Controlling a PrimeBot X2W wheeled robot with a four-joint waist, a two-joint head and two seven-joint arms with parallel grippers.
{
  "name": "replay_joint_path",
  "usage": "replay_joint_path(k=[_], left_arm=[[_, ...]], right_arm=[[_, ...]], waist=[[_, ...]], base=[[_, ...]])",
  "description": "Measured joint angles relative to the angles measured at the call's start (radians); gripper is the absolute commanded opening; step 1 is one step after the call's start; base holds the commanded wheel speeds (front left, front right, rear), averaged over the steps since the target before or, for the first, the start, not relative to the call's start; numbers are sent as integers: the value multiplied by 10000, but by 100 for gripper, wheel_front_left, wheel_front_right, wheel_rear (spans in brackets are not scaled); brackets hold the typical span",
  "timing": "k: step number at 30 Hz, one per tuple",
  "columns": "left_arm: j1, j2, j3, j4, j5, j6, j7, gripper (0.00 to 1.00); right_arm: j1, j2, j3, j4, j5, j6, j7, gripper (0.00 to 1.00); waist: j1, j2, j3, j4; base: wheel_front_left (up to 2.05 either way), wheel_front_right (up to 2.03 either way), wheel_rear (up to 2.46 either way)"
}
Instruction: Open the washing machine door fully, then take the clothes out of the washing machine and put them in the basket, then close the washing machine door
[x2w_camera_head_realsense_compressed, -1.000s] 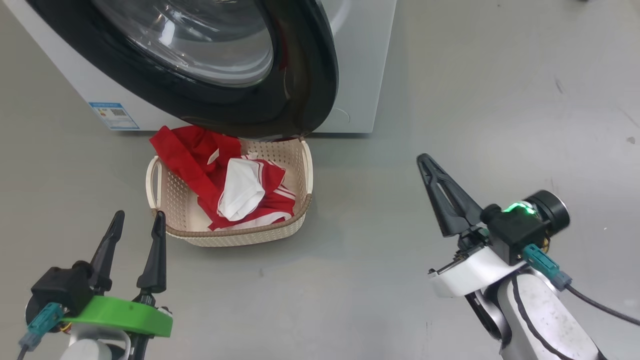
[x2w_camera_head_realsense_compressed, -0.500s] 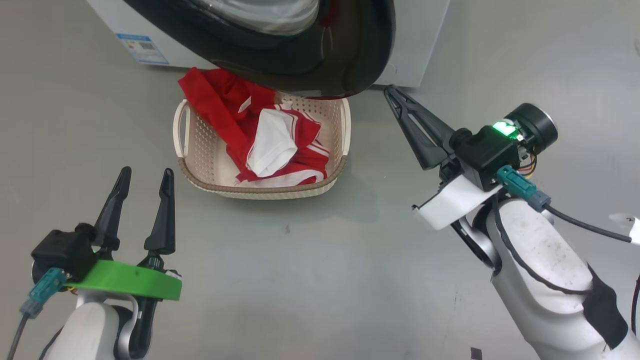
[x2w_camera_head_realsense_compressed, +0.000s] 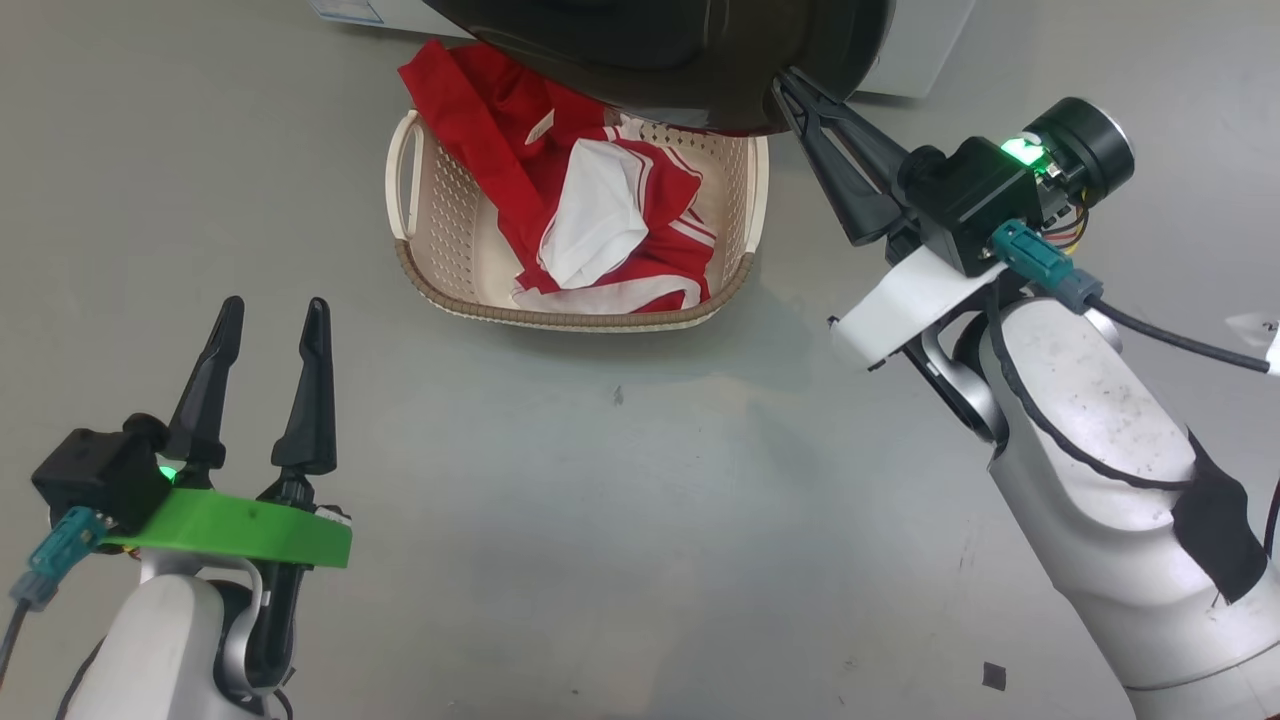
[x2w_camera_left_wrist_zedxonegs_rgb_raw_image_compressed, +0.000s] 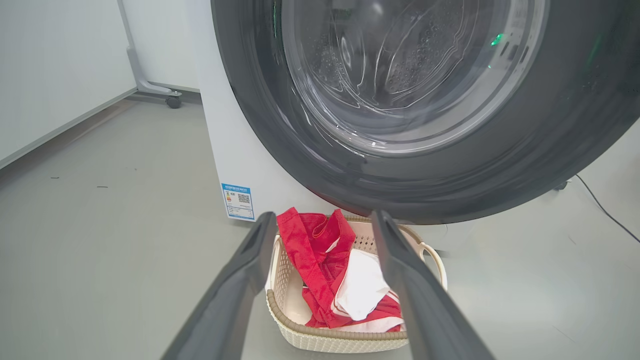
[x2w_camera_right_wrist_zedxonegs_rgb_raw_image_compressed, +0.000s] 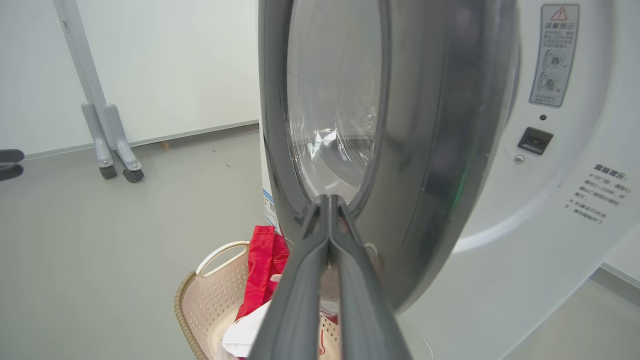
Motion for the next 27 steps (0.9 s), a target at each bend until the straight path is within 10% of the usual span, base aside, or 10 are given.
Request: replay_joint_path(k=[27], left_arm=[[-546,230,-232,-90,-395,-2,0,100]], right_arm=[[-2516,-305,-477,1204,307,88,-263,0]], waist=[[0,0,1298,83]], base=[[0,0,0]])
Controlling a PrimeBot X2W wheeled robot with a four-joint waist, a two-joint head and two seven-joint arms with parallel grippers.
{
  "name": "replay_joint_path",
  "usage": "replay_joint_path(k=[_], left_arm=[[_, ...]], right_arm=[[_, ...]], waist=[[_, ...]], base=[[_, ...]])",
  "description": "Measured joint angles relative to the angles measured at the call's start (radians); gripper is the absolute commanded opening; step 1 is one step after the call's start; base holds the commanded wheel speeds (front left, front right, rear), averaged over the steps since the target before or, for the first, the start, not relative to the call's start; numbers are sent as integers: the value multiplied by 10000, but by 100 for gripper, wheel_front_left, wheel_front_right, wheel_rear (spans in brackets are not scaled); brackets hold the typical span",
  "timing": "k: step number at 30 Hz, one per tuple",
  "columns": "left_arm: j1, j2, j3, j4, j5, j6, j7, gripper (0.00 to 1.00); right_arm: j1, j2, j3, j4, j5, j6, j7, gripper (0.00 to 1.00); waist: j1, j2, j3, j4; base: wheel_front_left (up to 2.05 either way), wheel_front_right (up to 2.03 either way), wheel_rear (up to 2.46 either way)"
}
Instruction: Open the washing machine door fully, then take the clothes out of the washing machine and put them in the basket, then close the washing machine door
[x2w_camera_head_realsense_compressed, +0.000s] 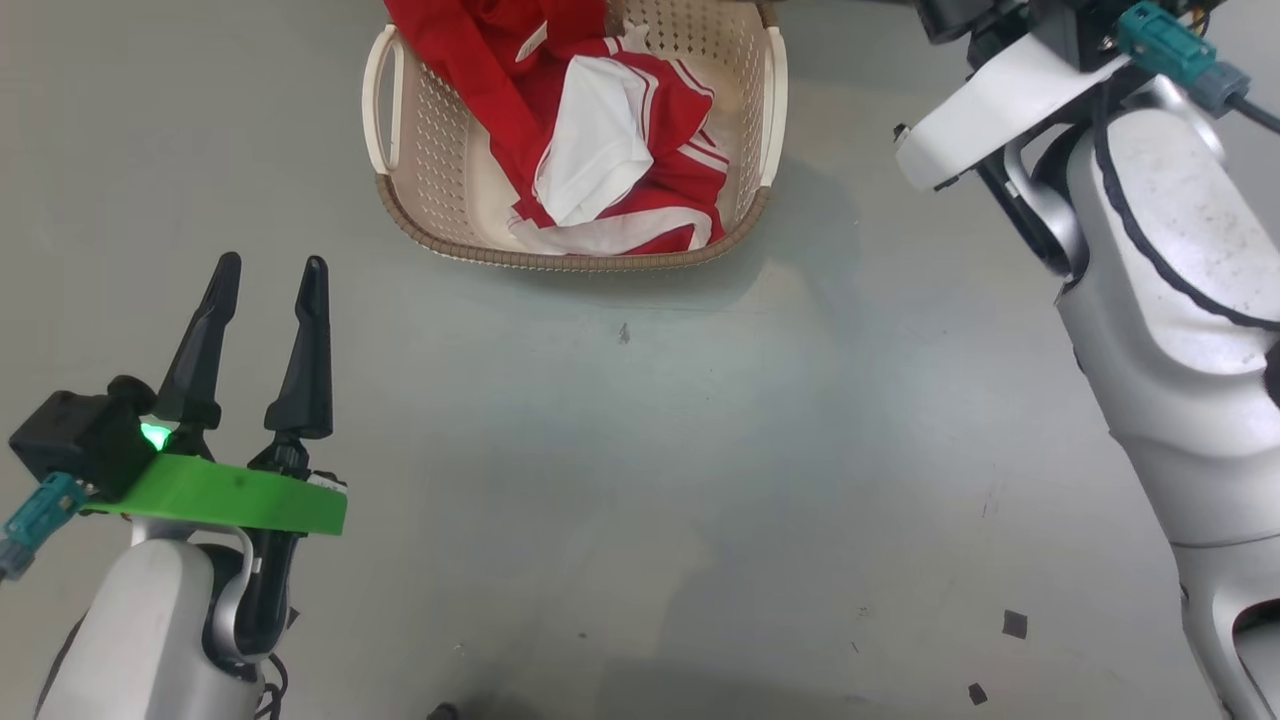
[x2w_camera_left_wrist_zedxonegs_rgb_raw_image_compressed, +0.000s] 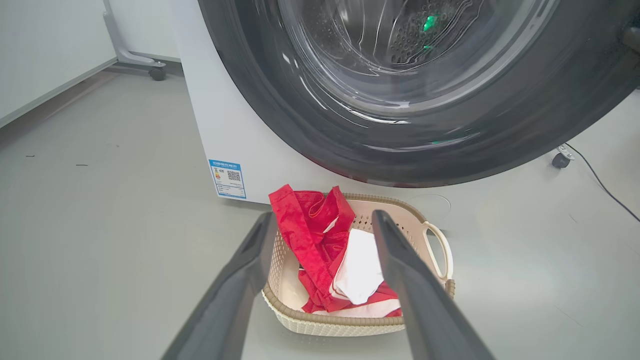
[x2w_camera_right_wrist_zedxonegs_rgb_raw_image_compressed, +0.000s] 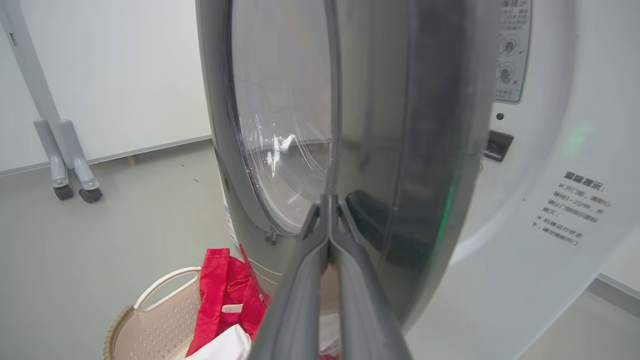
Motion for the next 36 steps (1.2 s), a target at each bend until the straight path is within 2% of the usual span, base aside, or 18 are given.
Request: replay_joint_path(k=[17,25,31,36], left_arm=[[-516,13,-84,-186,-215,0,-2,100],[-731,42,-117,-199,-230,0,-2,100],[-867,36,-261,-184,-247,0,-2,100],[-869,38,-368,-128,-288,0,-2,100]], right_arm=[[-2176,-171,-251,598,-357,-33,265,0],[-3028,-161,-447,1034,-433,-211,278,0],[-3243,-61,-863,1480,-414,-637,209,0],[-3562,-29,-882,1755,-420,-721,155,0]], waist=[[1,0,1054,173],[1,-1,1456,174],[1,0,1594,190],[1,0,1657,226]], base=[[0,0,0],[0,0,0],[0,0,0],[0,0,0]])
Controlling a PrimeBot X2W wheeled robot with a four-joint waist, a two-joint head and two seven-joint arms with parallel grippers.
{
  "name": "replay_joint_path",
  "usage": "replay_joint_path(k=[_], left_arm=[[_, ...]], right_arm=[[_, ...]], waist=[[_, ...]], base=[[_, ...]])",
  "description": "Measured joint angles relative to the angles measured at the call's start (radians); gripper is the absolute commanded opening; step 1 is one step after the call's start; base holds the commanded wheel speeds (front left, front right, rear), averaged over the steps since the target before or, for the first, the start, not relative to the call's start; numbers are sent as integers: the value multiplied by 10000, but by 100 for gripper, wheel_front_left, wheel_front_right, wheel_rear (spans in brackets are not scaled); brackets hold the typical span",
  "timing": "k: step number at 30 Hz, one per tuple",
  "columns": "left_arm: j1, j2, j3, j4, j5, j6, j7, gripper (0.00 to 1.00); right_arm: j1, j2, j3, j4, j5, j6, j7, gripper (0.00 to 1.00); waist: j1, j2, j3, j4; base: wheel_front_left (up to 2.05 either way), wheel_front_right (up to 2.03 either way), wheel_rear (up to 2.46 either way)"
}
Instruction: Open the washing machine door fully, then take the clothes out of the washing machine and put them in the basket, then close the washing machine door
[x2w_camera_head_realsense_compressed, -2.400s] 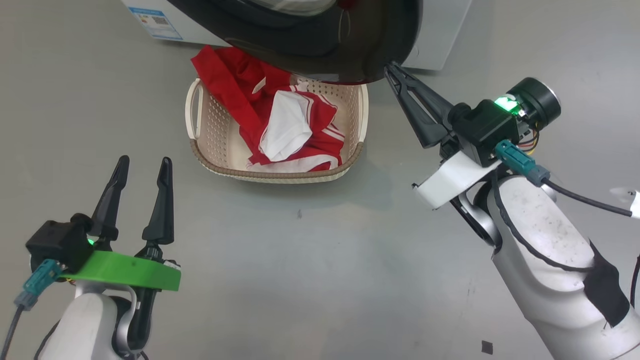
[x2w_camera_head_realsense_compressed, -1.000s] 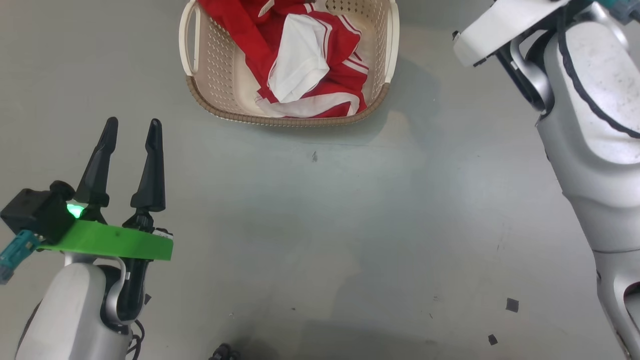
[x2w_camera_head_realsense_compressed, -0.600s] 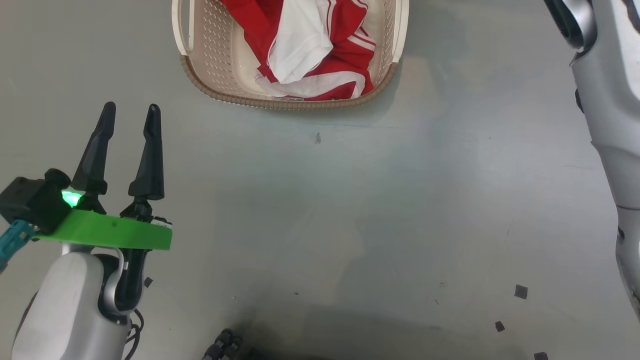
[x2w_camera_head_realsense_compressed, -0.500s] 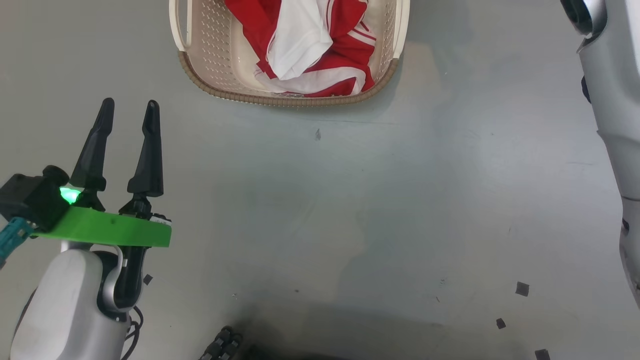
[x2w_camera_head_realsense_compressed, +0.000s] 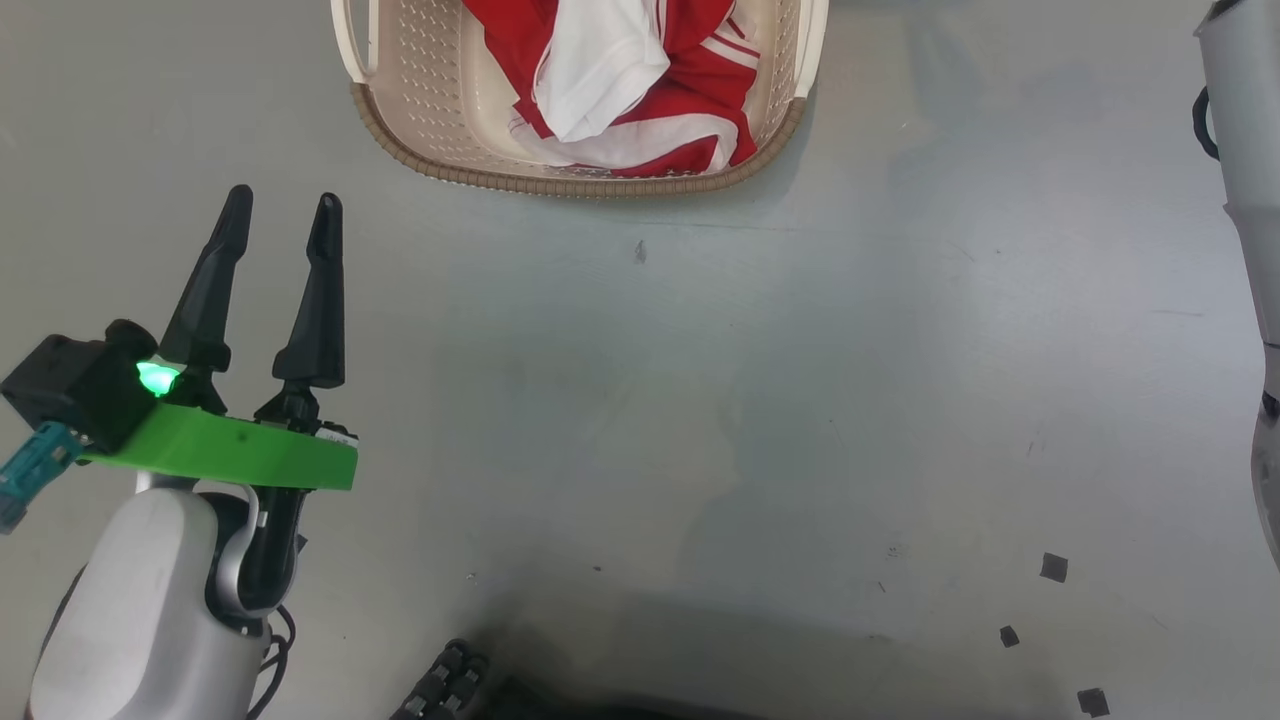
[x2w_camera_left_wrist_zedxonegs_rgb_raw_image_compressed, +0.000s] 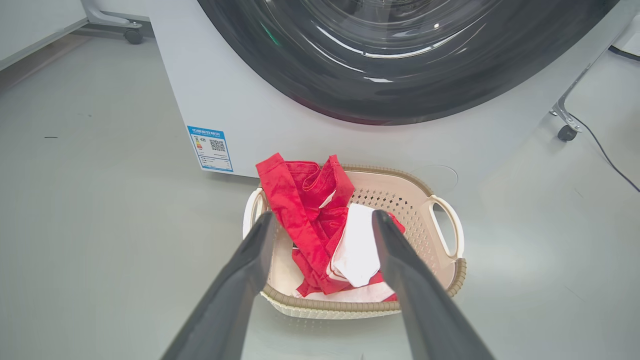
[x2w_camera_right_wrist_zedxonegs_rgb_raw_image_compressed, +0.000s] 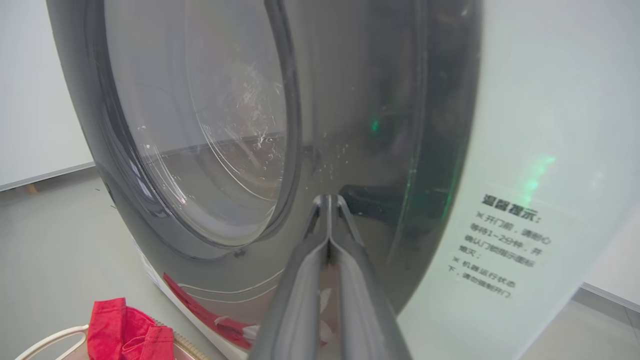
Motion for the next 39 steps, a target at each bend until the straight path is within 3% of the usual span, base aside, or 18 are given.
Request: replay_joint_path(k=[15,25,39], left_arm=[[-22,29,27,293,4,0,0,100],[-35,111,234,594,165,0,0,100],[335,144,357,857,349,0,0,100]], right_arm=[[-235,257,-44,1051,8,-182,-972,0],[1193,326,-226,1810,439,-261,-1388,0],[3916,621,-500,1639,934,-278,-1482,0]], waist=[[0,0,-174,20],[-1,0,-1103,-240],[-1,0,-2889,-1033]], base=[[0,0,0],[0,0,0],[0,0,0]])
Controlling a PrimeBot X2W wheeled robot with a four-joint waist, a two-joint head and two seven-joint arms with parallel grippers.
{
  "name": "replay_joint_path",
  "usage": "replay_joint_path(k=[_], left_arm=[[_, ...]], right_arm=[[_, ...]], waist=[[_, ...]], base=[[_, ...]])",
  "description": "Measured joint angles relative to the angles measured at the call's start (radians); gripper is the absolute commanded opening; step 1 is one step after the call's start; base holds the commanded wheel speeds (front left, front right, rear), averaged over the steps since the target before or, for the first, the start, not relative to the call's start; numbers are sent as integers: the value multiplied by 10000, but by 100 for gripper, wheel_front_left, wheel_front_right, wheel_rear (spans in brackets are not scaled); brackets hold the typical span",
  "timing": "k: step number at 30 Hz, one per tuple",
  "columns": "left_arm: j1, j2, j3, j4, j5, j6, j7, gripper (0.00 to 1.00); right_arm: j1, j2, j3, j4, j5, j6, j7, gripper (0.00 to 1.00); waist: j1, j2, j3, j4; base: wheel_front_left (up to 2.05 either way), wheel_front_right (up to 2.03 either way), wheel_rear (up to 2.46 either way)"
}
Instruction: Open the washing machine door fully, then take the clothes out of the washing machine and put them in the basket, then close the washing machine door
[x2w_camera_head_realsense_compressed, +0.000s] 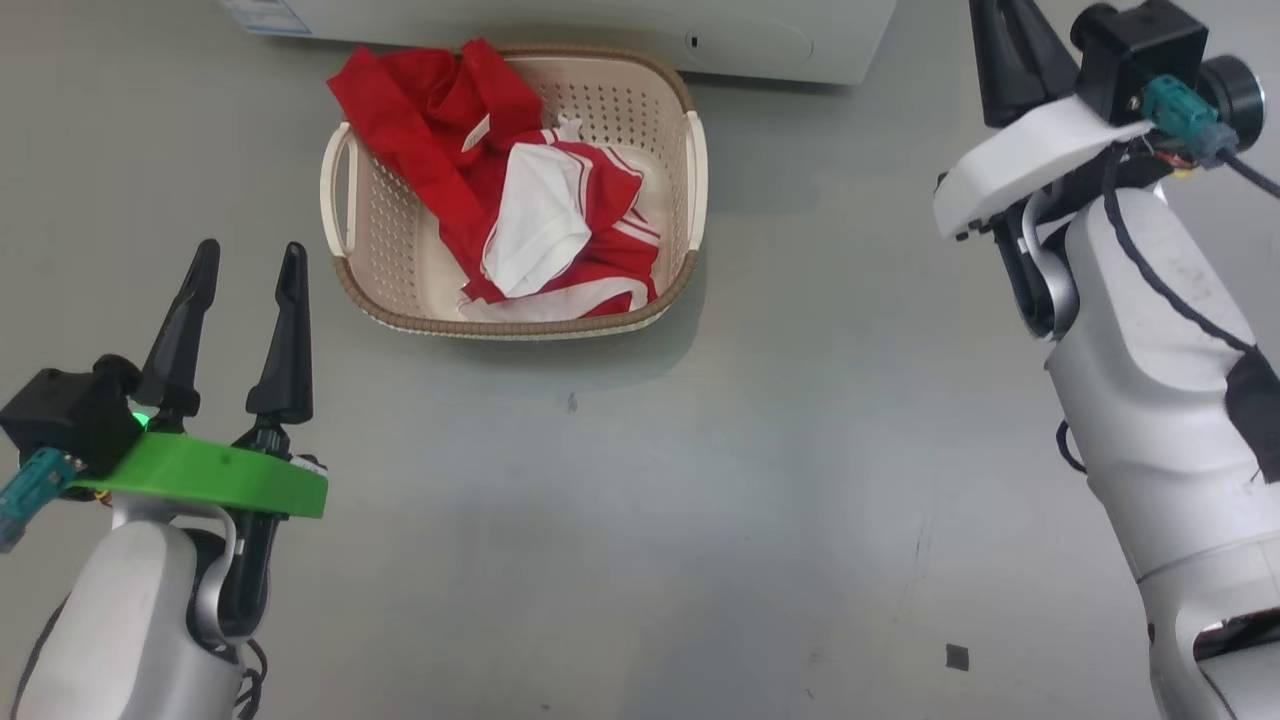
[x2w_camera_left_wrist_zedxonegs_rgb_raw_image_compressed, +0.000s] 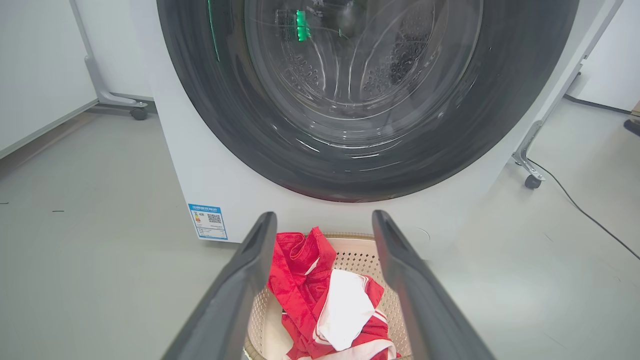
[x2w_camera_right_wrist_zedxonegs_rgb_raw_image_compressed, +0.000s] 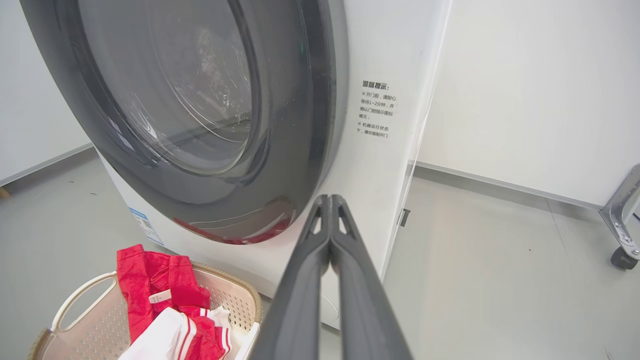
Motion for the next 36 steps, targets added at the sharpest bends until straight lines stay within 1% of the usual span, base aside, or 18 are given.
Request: replay_joint_path(k=[8,14,15,19,20,21,22,25,28,34,35,36], left_arm=[[720,-4,171,291,171,0,0,100],[1326,-63,125,470,307,0,0,100],[1511,-138,115,550,345,0,2,100],[1901,-211,125,635,351,0,2,100],[1901,-211,125,635,351,0,2,100],[2079,-253,123,640,405,0,2,100],[2079,-253,123,640,405,0,2,100],[2234,-357,71,633,472,0,2,100],[2333,-476,115,596,520,0,2,100],[2542,-529,307,568,602,0,2,100],[2578,-545,351,568,612,0,2,100],[2595,-568,401,568,616,0,2,100]], right_arm=[[1843,109,-502,-1160,263,-242,0,0],[3369,234,-823,-1720,487,-278,0,0],[3841,255,-965,-1906,631,-339,0,0],[4783,280,-1174,-2259,748,-359,0,0],[4783,280,-1174,-2259,748,-359,0,0],[5232,284,-1271,-2435,750,-428,0,0],[5232,284,-1271,-2435,750,-428,0,0],[5875,272,-1511,-2805,807,-447,0,0],[6428,265,-1720,-3223,838,-593,0,0],[7421,286,-1877,-3925,851,-619,0,0],[7563,286,-1879,-4031,830,-669,0,25],[7693,274,-1877,-4136,755,-704,0,80]], waist=[[0,0,-1096,-544],[0,0,-1941,-952],[0,0,-2225,-1076],[0,0,-2802,-1304],[0,0,-2802,-1304],[0,0,-3075,-1411],[0,0,-3075,-1411],[0,0,-3447,-1557],[-1,0,-3754,-1682],[-1,0,-4146,-1847],[-1,0,-4177,-1863],[-1,0,-4198,-1874]], base=[[0,0,0],[0,0,0],[0,0,0],[0,0,0],[0,0,0],[0,0,0],[0,0,0],[0,0,0],[0,0,0],[0,0,0],[0,0,0],[0,0,0]])
